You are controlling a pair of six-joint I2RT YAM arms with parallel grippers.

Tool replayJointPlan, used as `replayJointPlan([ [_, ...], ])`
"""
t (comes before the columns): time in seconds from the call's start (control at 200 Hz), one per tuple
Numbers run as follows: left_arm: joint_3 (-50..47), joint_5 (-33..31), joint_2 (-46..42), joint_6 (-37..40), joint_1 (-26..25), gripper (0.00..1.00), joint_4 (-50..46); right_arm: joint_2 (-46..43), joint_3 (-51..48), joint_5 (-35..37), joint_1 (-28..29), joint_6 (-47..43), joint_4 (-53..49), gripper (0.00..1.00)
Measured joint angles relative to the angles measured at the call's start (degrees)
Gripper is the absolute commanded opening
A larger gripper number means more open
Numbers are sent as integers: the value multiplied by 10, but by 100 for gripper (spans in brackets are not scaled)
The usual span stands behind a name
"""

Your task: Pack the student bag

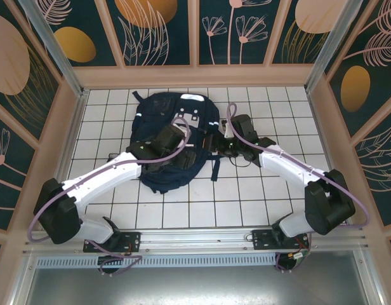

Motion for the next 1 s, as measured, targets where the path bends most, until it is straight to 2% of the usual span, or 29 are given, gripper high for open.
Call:
replayJointPlan([
  [0.22, 0, -32, 39, 170, 1, 71, -16, -6, -10, -1, -16, 1, 5, 70],
  [0.38, 0, -54, 60, 240, 3, 69, -15, -14, -14, -1, -17, -1, 13, 76],
  [0.49, 0, -59, 67, 264, 7, 61, -8, -15, -15, -1, -17, -1, 14, 76],
  [0.571, 0, -64, 67, 279, 11, 49, 1, -15, -15, -1, -17, -1, 15, 76],
  [0.691, 0, -63, 66, 286, 9, 32, 8, -15, -16, -7, -17, -3, 18, 71],
  [0.766, -3, -64, 60, 293, 9, 27, 13, -15, -16, -19, -17, -5, 25, 62],
  [0.946, -14, -64, 25, 296, 12, 22, 31, 11, -12, -60, -7, -10, 48, 42],
  [1.001, -17, -64, 17, 296, 13, 22, 37, 31, -4, -72, 2, -15, 54, 41],
])
